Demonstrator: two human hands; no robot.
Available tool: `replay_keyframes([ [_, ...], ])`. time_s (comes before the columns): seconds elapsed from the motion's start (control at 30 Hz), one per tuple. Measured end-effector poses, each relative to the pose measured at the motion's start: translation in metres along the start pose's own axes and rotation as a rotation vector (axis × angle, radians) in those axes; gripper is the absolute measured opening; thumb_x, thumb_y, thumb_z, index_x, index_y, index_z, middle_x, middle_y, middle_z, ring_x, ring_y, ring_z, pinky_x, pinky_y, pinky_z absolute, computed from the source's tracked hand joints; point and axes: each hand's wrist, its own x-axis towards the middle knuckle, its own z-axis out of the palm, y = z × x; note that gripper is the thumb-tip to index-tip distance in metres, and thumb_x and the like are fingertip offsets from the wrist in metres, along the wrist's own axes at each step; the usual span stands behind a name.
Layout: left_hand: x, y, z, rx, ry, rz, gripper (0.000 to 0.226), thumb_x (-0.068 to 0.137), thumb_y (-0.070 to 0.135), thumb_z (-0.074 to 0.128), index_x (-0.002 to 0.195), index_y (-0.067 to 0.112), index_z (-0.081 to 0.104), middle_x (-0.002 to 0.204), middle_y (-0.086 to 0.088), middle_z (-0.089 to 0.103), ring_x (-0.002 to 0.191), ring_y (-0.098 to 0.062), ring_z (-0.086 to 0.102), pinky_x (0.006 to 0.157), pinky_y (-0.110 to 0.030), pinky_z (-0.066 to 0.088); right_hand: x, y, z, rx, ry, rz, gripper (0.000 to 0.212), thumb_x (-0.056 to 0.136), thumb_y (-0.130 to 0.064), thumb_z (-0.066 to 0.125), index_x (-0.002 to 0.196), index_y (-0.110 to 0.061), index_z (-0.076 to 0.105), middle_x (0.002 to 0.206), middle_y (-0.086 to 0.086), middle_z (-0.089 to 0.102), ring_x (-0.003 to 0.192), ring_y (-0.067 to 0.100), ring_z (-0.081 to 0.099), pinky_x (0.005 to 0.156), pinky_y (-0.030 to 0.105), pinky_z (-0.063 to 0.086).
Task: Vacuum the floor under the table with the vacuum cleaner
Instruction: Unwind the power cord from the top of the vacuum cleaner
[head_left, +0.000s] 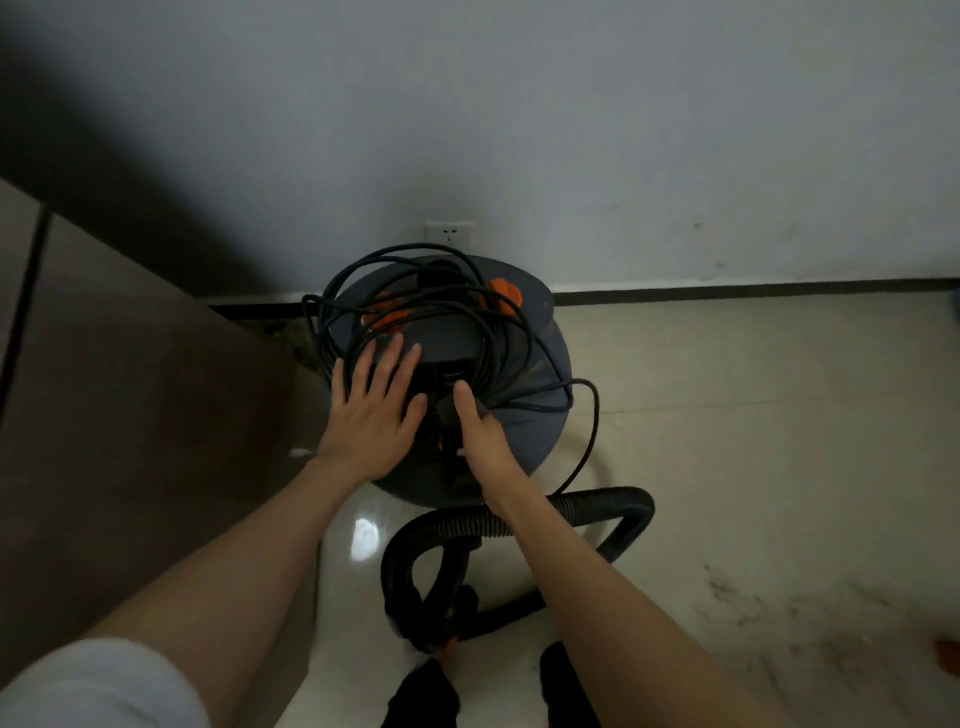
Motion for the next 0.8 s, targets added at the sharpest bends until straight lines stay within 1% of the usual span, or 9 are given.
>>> replay_keyframes([
  [0.07, 0.001, 0.003, -0.009, 0.015, -0.096, -0.031, 0.075, 0.08, 0.059, -0.007, 0.146, 0.027, -0.014, 0.154, 0.01, -0.018, 0.145, -0.018, -0.013, 0.114, -0.045, -0.013, -0.015, -0.005, -0.009, -0.119, -0.045, 0.027, 0.057, 0.099, -0.049, 0.037, 0.139, -0.01, 0.045, 0.133, 0.005, 0.055, 0.119, 0.02, 0.053, 0.106, 0.037, 0.041],
  [0.17, -0.001, 0.014, -0.029, 0.094, -0.235, -0.084, 0.062, 0.096, 0.052, 0.008, 0.149, 0.028, -0.012, 0.155, 0.009, -0.02, 0.144, -0.016, -0.017, 0.114, -0.047, -0.013, -0.035, -0.024, -0.038, -0.404, -0.119, -0.043, 0.04, 0.101, -0.044, 0.035, 0.105, -0.013, 0.059, 0.101, -0.001, 0.063, 0.091, 0.011, 0.056, 0.083, 0.026, 0.045],
  [0.2, -0.005, 0.019, -0.036, 0.124, -0.261, -0.097, 0.058, 0.099, 0.047, 0.012, 0.149, 0.028, -0.011, 0.156, 0.008, -0.018, 0.144, -0.016, -0.016, 0.114, -0.048, -0.013, -0.04, -0.034, -0.05, -0.515, -0.145, -0.084, 0.039, 0.102, -0.042, 0.034, 0.103, -0.013, 0.061, 0.099, -0.001, 0.063, 0.092, 0.011, 0.057, 0.081, 0.025, 0.043],
  [0.33, -0.036, 0.052, -0.055, 0.099, -0.266, -0.22, 0.055, 0.101, 0.04, 0.015, 0.151, 0.027, -0.005, 0.158, 0.005, -0.011, 0.145, -0.017, -0.012, 0.113, -0.05, -0.011, -0.059, -0.073, -0.095, -0.826, -0.21, -0.225, 0.055, 0.1, -0.043, 0.04, 0.146, -0.013, 0.035, 0.141, 0.004, 0.049, 0.129, 0.018, 0.046, 0.094, 0.021, 0.035],
  [0.47, -0.058, 0.108, -0.067, 0.015, -0.128, -0.398, 0.059, 0.099, 0.045, 0.02, 0.151, 0.026, 0.0, 0.159, 0.003, -0.004, 0.146, -0.019, -0.009, 0.115, -0.049, -0.005, -0.071, -0.129, -0.143, -1.122, -0.312, -0.533, 0.064, 0.099, -0.045, 0.041, 0.153, -0.021, 0.016, 0.156, 0.001, 0.027, 0.142, 0.019, 0.026, 0.11, 0.028, 0.024],
  [0.6, -0.045, 0.19, -0.085, -0.067, 0.053, -0.608, 0.069, 0.088, 0.053, 0.007, 0.151, 0.025, 0.006, 0.159, 0.001, 0.001, 0.146, -0.022, -0.006, 0.116, -0.045, -0.002, -0.068, -0.191, -0.2, -1.267, -0.477, -0.815, 0.065, 0.099, -0.04, 0.045, 0.152, -0.018, 0.016, 0.157, 0.001, 0.022, 0.145, 0.018, 0.019, 0.114, 0.024, 0.013],
  [0.67, -0.029, 0.238, -0.09, -0.102, 0.097, -0.669, 0.07, 0.087, 0.055, 0.006, 0.151, 0.026, 0.005, 0.159, 0.002, 0.0, 0.146, -0.021, -0.007, 0.116, -0.043, -0.002, -0.061, -0.217, -0.232, -1.398, -0.57, -0.89, 0.068, 0.098, -0.052, 0.035, 0.153, -0.018, 0.014, 0.159, 0.001, 0.017, 0.147, 0.016, 0.013, 0.116, 0.027, 0.009],
  [0.73, -0.012, 0.283, -0.093, -0.168, 0.11, -0.687, 0.083, 0.075, 0.059, -0.005, 0.151, 0.026, 0.007, 0.159, 0.002, 0.001, 0.146, -0.021, -0.006, 0.116, -0.043, -0.003, -0.05, -0.238, -0.262, -1.505, -0.62, -0.977, 0.088, 0.086, -0.075, 0.007, 0.153, -0.019, 0.014, 0.16, 0.001, 0.016, 0.147, 0.016, 0.012, 0.118, 0.031, 0.009],
  [0.8, 0.006, 0.312, -0.091, -0.218, 0.088, -0.704, 0.089, 0.069, 0.059, -0.01, 0.151, 0.026, 0.006, 0.159, 0.002, -0.002, 0.146, -0.021, -0.009, 0.116, -0.043, -0.004, -0.036, -0.254, -0.285, -1.571, -0.634, -1.03, 0.105, 0.072, -0.081, -0.015, 0.153, -0.02, 0.011, 0.16, 0.001, 0.014, 0.148, 0.015, 0.01, 0.119, 0.033, 0.009],
])
